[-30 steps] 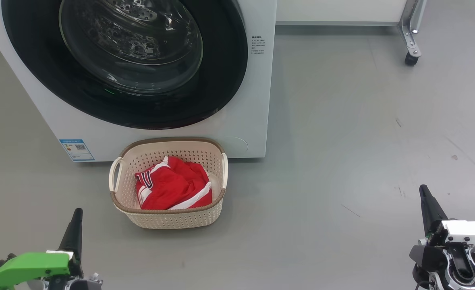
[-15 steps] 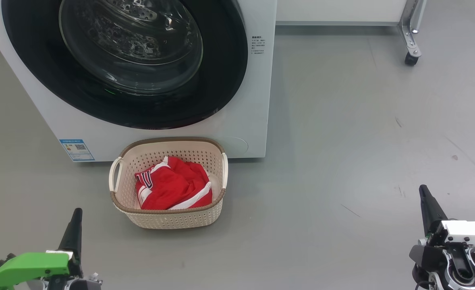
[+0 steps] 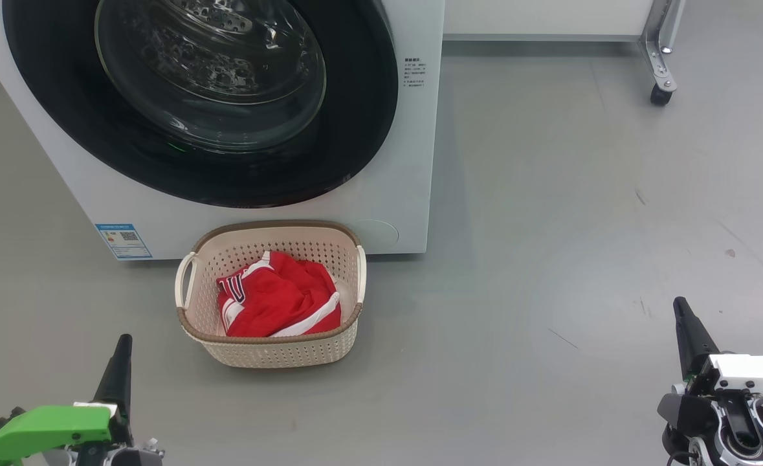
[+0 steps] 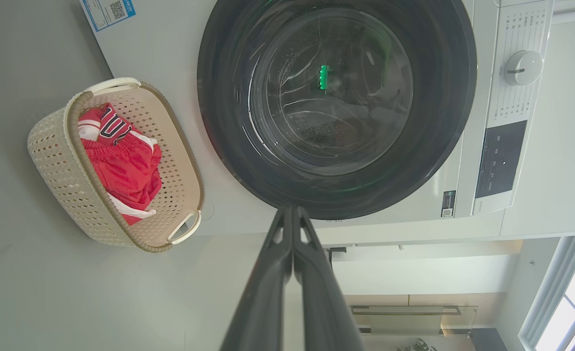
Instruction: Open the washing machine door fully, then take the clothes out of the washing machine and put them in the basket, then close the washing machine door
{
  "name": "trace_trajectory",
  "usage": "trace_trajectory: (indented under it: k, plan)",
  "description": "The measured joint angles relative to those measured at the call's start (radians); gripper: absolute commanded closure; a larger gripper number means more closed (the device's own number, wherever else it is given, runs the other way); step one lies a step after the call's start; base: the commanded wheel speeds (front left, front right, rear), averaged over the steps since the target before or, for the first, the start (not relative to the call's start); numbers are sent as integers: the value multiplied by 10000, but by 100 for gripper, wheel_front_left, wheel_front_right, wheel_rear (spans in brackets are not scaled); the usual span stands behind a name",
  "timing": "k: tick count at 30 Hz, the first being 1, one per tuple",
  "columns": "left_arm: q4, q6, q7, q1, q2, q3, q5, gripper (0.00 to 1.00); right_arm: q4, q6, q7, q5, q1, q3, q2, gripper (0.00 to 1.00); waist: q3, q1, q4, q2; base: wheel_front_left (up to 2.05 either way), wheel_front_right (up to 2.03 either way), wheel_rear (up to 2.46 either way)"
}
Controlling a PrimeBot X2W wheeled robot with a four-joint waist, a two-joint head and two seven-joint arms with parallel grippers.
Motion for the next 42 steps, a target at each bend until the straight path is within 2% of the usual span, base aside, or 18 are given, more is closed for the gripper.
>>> trace_trajectory:
  k: [42]
  plan:
    - [-25, 0, 71, -2, -10, 46, 0, 100, 0, 0, 2, 0, 0, -15, 6, 100, 2, 0, 0, 0, 0, 0, 0]
